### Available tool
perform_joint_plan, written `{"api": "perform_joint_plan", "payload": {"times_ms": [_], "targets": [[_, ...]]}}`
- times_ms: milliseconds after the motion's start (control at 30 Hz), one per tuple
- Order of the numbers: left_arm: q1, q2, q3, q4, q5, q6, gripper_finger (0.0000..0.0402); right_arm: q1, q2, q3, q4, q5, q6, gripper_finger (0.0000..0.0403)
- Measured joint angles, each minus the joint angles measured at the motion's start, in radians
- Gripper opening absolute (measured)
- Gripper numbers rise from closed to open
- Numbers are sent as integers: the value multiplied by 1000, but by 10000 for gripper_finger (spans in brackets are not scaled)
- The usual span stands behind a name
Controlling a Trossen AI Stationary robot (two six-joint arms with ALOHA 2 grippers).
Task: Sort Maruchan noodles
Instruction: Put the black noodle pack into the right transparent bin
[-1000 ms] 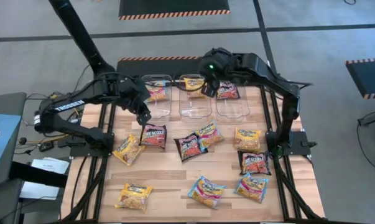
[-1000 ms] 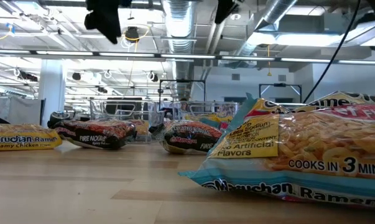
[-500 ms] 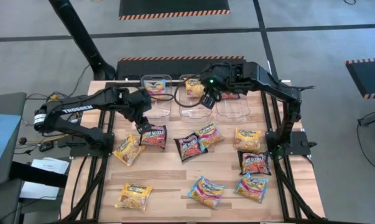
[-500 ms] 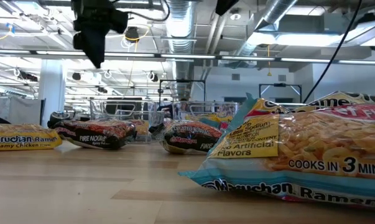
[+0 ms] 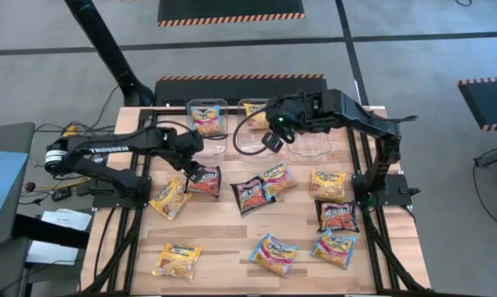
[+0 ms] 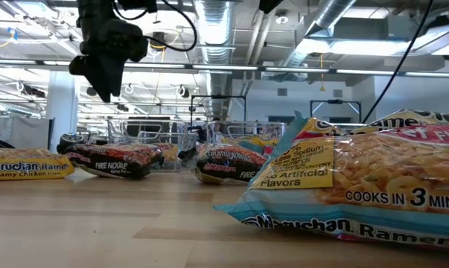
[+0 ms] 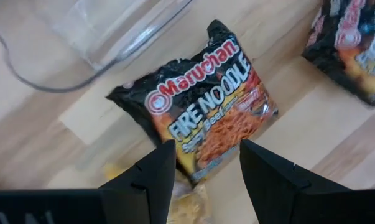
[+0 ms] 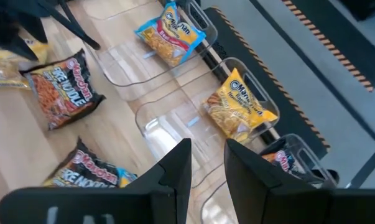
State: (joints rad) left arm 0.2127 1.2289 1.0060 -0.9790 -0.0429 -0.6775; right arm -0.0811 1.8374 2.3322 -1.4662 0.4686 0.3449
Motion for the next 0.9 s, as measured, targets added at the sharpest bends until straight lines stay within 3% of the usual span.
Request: {"api": "perform_joint_plan", "payload": {"times_ms": [167,433,900], "targets": [[0,0,-47,77,56,-98,165,25,0,0,0,0,70,121],[-34,23,-47,85,2,-176,165,56,0,0,0,0,77,121],[-103,235,-47,142,-40,-276,165,75,0,0,-6,-1,66,121]]}}
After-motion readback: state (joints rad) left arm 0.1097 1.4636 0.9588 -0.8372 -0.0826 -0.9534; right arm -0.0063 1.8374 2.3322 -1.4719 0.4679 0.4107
